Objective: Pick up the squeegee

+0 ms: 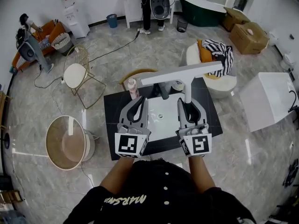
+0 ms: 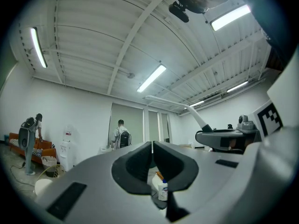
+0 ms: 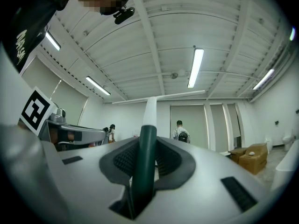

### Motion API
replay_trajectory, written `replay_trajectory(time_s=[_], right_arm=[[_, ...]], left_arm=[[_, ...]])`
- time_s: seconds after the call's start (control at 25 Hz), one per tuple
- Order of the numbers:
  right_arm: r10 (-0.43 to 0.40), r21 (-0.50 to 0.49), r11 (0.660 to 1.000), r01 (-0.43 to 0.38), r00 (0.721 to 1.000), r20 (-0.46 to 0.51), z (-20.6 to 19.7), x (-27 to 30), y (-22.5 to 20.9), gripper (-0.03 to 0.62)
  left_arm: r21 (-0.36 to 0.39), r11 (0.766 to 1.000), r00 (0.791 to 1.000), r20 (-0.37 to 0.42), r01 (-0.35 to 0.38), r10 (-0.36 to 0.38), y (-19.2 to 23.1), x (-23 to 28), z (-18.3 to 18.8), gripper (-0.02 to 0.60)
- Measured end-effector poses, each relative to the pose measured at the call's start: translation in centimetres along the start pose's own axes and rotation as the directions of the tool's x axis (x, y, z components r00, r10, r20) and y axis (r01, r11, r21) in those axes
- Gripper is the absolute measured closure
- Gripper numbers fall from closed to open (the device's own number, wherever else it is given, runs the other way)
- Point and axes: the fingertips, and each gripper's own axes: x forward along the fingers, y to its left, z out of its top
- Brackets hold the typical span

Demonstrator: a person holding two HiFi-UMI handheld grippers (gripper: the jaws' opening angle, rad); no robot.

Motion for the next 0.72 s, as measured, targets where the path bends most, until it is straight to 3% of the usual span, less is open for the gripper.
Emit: replay_trajectory(time_s=[0.72], right_arm=[[-0.019, -0.007, 1.000, 0.019, 1.000, -0.003, -0.6, -0.3, -0.4, 0.525]], left_arm=[[-0.002, 1.000, 1.000, -0.010, 0.014, -0.014, -0.6, 0.1, -1.1, 0.563]])
